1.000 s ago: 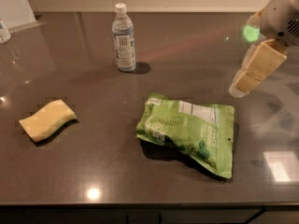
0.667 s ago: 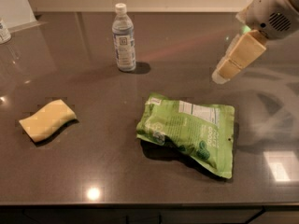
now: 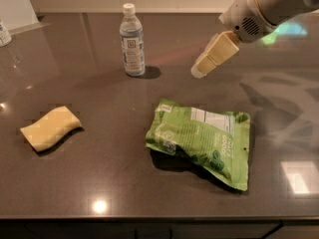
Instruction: Pick blue plastic bottle
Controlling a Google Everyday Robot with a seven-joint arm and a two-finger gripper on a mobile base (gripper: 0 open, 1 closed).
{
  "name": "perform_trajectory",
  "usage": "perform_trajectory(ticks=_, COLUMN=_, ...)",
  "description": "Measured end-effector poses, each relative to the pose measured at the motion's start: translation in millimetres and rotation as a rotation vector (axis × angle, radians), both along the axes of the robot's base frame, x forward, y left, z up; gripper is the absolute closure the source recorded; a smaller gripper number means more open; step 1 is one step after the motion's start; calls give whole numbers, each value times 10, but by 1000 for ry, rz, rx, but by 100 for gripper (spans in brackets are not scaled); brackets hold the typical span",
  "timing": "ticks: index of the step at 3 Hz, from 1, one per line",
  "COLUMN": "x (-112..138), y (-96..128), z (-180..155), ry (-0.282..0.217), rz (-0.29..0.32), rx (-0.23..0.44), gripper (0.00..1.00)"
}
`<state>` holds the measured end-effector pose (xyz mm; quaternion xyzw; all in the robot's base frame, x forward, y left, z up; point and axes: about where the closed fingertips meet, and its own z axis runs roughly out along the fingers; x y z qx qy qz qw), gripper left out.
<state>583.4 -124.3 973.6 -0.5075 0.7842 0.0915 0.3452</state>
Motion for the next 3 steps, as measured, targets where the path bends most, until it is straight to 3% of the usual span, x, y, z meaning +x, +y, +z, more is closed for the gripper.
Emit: perform_trajectory(ticks=3, x=814, y=800, z=-93, ry=-70, rz=13, rx=190, gripper=0)
